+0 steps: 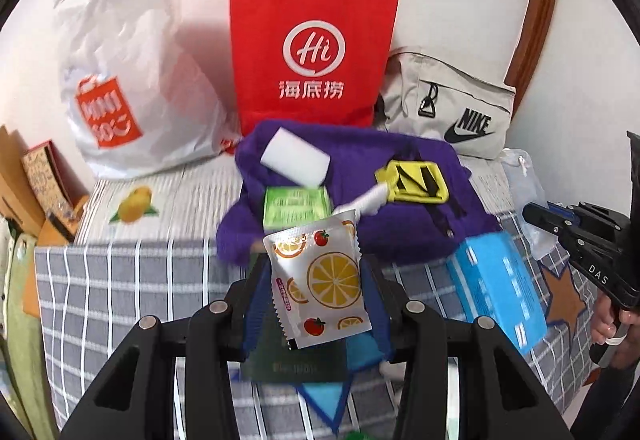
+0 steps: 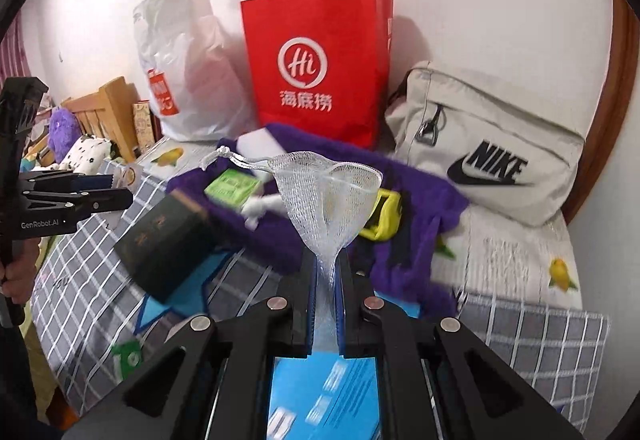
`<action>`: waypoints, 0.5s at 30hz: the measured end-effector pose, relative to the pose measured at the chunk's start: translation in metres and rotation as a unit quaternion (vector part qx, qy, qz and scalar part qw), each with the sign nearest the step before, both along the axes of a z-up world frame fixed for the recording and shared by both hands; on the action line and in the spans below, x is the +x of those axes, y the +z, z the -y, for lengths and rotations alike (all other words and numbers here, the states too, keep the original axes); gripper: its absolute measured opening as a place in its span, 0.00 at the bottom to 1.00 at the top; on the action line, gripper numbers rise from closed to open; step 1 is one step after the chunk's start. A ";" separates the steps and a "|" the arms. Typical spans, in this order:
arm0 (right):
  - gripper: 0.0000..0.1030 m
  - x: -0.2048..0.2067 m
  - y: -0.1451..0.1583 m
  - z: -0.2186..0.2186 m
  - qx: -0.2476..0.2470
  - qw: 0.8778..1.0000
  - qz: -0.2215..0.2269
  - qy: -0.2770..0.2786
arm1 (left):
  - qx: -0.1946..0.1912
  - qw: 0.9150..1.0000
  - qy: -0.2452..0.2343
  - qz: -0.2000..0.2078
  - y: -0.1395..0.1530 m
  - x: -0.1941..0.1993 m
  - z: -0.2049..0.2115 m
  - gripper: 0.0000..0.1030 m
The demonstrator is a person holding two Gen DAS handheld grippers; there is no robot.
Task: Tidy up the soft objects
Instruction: 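Carry the sachet with the left tool while the right tool carries the mesh bag to the towel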
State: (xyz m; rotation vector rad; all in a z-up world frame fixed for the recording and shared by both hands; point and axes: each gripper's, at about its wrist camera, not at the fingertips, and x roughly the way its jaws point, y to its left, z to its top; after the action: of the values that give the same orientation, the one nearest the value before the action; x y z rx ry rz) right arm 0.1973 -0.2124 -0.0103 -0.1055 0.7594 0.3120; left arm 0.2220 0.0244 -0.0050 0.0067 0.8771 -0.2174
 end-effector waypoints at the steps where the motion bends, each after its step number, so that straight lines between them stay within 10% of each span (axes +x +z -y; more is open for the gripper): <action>1: 0.08 0.007 0.000 0.000 -0.002 1.000 -0.001 0.001 | 0.002 1.000 -0.001 0.000 0.000 0.007 0.002 0.41; 15: 0.08 0.097 -0.013 -0.007 -0.005 0.999 -0.031 0.007 | 0.002 1.000 -0.007 0.005 -0.004 0.096 0.032 0.41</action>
State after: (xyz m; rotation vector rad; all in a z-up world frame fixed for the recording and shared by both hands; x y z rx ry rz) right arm 0.2939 -0.2057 -0.0231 -0.1113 0.8225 0.3267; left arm 0.3177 -0.0080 -0.0089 0.0185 0.8676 -0.2278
